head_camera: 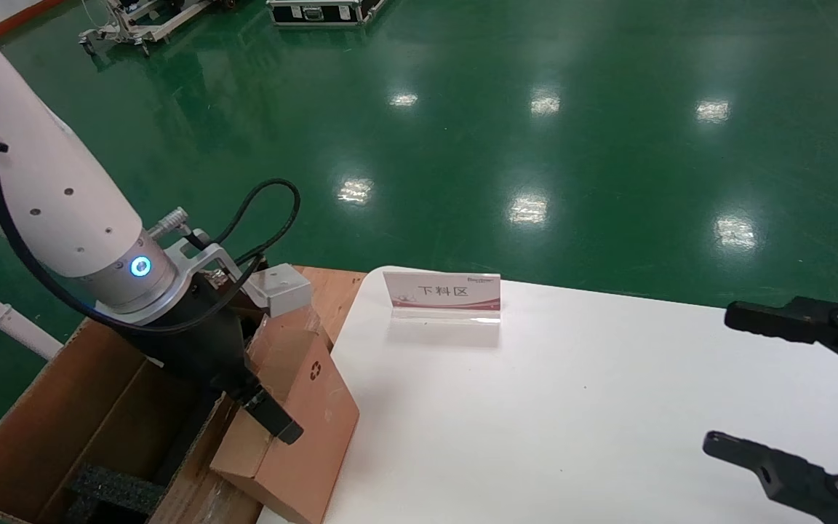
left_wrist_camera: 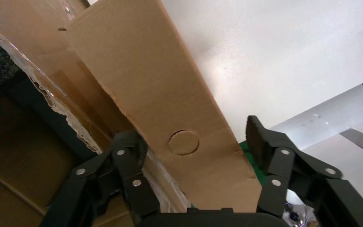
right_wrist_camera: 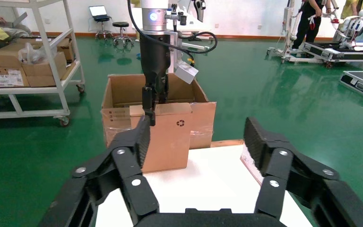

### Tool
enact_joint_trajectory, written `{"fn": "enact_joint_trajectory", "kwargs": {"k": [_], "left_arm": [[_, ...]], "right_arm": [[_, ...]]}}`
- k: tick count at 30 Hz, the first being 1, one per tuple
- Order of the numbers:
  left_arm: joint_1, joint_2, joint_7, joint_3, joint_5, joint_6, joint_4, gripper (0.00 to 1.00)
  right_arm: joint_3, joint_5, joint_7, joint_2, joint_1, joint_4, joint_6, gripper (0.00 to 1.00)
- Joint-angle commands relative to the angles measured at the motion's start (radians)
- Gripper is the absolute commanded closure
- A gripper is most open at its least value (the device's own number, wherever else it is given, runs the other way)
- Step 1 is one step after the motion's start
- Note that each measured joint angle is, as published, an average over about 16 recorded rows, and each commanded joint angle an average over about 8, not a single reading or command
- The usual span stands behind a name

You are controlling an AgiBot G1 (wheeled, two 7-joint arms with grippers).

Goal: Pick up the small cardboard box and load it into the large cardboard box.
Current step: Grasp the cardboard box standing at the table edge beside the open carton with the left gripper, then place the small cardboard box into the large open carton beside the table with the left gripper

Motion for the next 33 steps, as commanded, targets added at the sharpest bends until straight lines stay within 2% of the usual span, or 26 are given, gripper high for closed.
{"fn": "enact_joint_trajectory", "kwargs": {"k": [1, 8, 12, 16, 23, 28, 33], "left_arm": [[0.0, 0.0, 0.0, 0.0, 0.0, 0.0, 0.0, 1.0], [-0.004, 0.005, 0.012, -0.002, 0.0, -0.002, 0.013, 1.0], [-0.041, 0.007, 0.033, -0.016, -0.004, -0.005, 0.028, 1.0], [-0.125, 0.007, 0.054, -0.047, -0.006, 0.0, 0.044, 1.0], [-0.332, 0.038, 0.111, -0.081, 0.013, 0.035, 0.101, 1.0], [-0.497, 0.07, 0.182, -0.021, 0.043, 0.052, 0.157, 1.0], [-0.644, 0.079, 0.249, 0.136, 0.046, 0.059, 0.2, 1.0]], "right_arm": [[0.0, 0.0, 0.0, 0.0, 0.0, 0.0, 0.0, 1.0], [0.0, 0.0, 0.0, 0.0, 0.0, 0.0, 0.0, 1.0], [0.0, 0.0, 0.0, 0.0, 0.0, 0.0, 0.0, 1.0], [-0.001, 0.0, 0.0, 0.0, 0.0, -0.001, 0.0, 1.0], [-0.001, 0.001, -0.001, 0.0, 0.001, -0.001, 0.0, 1.0], [-0.001, 0.001, -0.001, 0.0, 0.001, -0.001, 0.0, 1.0], [-0.002, 0.001, -0.001, 0.0, 0.001, -0.001, 0.0, 1.0]]}}
